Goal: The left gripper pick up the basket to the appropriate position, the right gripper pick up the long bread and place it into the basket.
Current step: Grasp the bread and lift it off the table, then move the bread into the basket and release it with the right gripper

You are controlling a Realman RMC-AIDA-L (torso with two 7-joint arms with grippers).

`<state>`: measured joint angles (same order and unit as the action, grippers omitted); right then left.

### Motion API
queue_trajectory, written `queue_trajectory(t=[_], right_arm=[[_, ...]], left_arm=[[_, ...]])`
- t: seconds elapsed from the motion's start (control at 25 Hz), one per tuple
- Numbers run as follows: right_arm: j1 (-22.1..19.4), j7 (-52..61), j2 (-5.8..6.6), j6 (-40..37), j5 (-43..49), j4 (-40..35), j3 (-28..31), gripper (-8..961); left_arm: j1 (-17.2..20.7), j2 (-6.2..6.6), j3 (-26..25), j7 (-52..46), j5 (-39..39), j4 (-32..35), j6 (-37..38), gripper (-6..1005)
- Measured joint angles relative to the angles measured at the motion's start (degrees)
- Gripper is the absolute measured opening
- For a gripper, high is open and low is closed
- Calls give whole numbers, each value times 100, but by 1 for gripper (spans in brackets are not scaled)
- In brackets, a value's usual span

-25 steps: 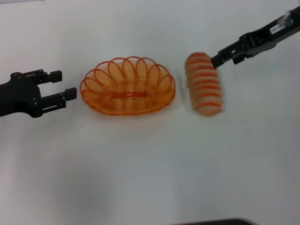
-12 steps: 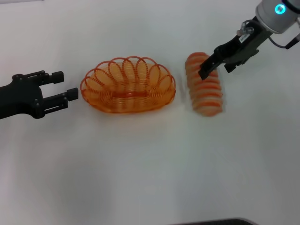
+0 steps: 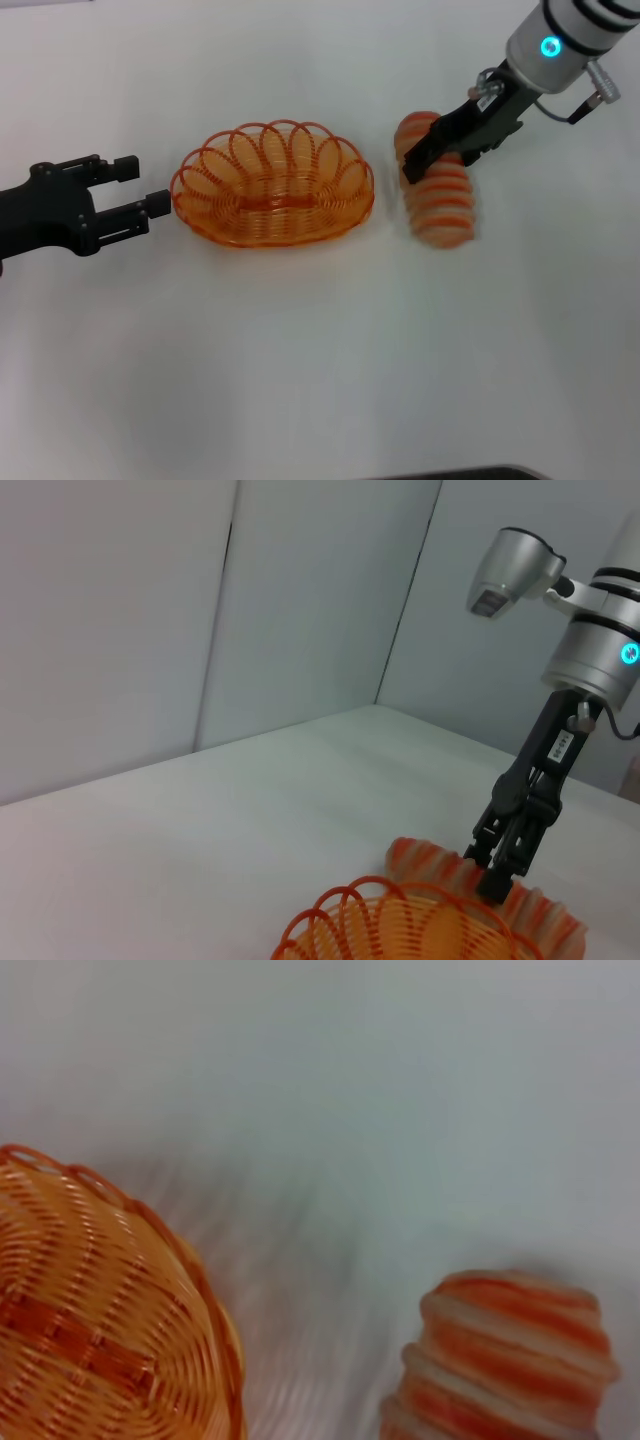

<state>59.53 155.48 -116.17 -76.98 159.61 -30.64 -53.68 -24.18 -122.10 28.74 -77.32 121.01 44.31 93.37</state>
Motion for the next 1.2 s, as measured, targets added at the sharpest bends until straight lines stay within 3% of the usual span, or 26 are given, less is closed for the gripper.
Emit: queue_trajectory(t=[0.32,0.6,0.84,1.0,1.2], right_arm=[[31,53,-63,167,-4,55,-319,851],[-32,8,-26,84,-17,-44,-307,695],[-472,-11,15,-95,-147,-1082,-51,637],[-733,-605,139,-121,-842,-1571,501,602],[-912,-2233,287,-255,-2502,-1639,951,579]], left_arm=[[-3,14,-14,21,0,-103,-79,650],[-1,10,-17,23,2,-122,-59,651],[-1,14,-72,5,2,-139,-21,649],[-31,23,-89,-21,2,-143,10,648],[-91,28,-128,-170,2,-142,104,646]])
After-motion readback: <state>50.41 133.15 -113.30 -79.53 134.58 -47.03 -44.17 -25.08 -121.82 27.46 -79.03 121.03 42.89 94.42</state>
